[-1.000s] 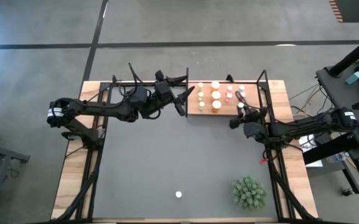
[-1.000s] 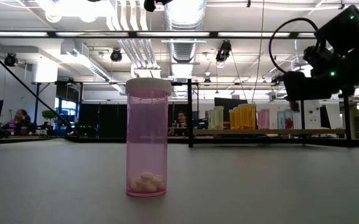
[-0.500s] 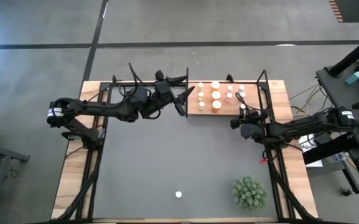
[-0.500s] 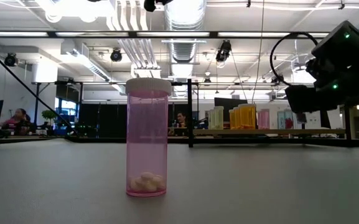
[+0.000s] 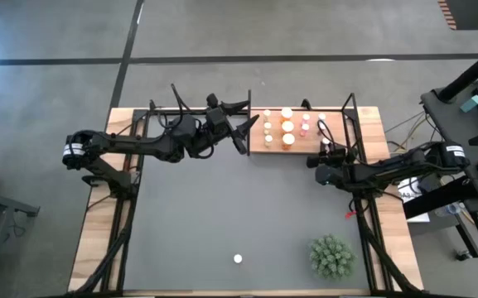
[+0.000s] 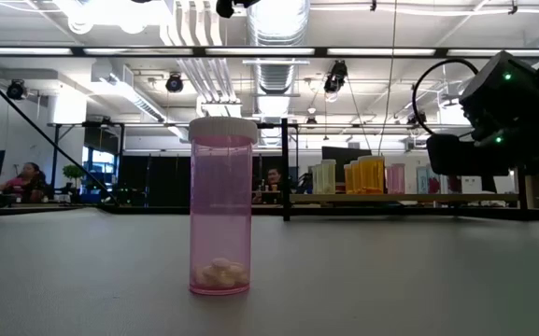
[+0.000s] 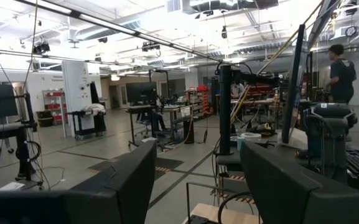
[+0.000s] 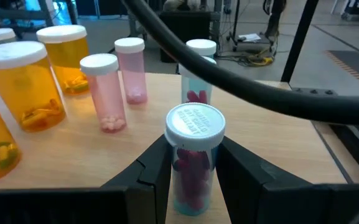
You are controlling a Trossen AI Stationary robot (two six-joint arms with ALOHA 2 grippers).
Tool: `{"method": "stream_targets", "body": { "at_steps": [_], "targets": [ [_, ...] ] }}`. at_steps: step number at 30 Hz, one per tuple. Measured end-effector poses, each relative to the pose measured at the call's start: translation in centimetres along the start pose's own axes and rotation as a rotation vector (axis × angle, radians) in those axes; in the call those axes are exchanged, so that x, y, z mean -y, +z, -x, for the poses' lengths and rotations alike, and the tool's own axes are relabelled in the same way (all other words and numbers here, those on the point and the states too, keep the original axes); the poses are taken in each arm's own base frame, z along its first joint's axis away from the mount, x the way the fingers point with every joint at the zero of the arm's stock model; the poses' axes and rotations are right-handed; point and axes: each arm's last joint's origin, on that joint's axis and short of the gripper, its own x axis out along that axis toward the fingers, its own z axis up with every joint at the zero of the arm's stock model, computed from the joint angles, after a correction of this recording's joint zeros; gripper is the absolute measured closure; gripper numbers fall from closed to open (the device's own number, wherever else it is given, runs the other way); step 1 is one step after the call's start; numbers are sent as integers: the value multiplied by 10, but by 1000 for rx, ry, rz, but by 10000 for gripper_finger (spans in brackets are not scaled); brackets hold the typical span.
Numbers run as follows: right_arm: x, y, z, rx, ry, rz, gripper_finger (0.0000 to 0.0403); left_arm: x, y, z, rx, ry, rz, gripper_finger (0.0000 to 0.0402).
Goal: Pick and place medicine bottles onto shelf by color
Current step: Put the blue medicine bottle on the shelf aligned with the other blue medicine bottle
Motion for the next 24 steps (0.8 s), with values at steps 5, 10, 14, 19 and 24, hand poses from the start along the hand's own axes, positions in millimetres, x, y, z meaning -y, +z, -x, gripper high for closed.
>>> {"method": "stream_targets", "body": {
  "at_steps": [5, 10, 14, 19, 24],
  "targets": [
    [0, -3, -1, -5, -7, -17, 298, 0, 0, 0, 0, 0, 0, 185],
    [-1, -2, -1, -7, 4, -46, 298, 0, 0, 0, 0, 0, 0, 185],
    [-4, 0, -1, -5, 18, -50, 298, 0, 0, 0, 0, 0, 0, 185],
    [-4, 0, -1, -6, 22, -19, 298, 0, 0, 0, 0, 0, 0, 185],
    [-5, 1, -1, -5, 27, -42, 298, 0, 0, 0, -4, -1, -2, 185]
  ]
}}
